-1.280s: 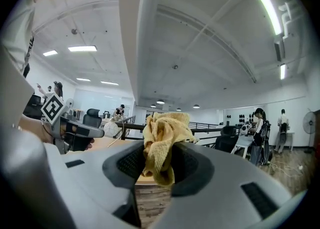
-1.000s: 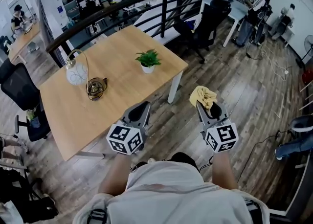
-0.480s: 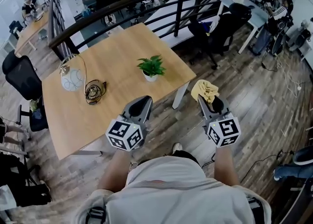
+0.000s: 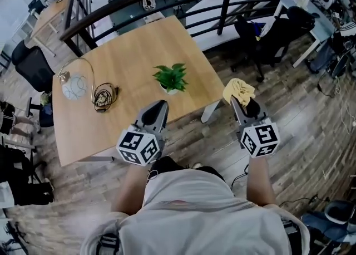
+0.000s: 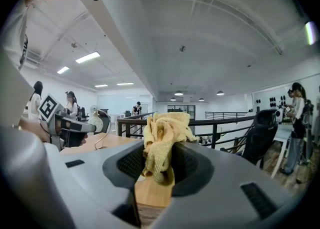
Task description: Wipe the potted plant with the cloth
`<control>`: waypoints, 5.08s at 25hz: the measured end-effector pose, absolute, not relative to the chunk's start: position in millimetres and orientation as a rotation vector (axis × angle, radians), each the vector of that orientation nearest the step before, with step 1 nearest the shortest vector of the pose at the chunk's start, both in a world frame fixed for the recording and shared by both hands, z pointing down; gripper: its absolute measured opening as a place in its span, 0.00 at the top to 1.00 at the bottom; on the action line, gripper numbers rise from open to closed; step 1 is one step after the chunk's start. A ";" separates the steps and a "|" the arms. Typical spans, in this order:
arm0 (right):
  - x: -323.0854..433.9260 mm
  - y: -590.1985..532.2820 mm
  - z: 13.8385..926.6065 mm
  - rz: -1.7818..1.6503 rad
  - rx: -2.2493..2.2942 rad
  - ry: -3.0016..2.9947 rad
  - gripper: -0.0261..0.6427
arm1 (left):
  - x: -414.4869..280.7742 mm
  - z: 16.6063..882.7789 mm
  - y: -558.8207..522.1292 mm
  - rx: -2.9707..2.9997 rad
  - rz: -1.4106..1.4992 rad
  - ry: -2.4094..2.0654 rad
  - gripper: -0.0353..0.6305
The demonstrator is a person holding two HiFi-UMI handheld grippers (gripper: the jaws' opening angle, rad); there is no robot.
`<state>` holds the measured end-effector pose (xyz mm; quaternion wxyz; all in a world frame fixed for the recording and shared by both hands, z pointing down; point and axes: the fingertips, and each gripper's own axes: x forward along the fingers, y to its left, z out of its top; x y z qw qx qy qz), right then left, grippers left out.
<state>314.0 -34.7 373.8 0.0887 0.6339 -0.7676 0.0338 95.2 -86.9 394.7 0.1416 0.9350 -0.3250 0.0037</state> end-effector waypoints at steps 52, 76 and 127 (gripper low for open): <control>186.2 -295.4 488.0 0.370 1.076 -2.497 0.69 | 92.6 666.9 -274.7 1.683 -0.077 -0.712 0.77; 206.5 -362.1 589.4 0.613 1.118 -2.259 0.69 | 91.9 670.5 -272.6 1.575 -0.153 -0.742 0.81; 189.2 -225.4 610.0 1.025 1.066 -2.250 0.68 | 89.8 668.1 -272.6 1.621 -0.117 -0.881 0.83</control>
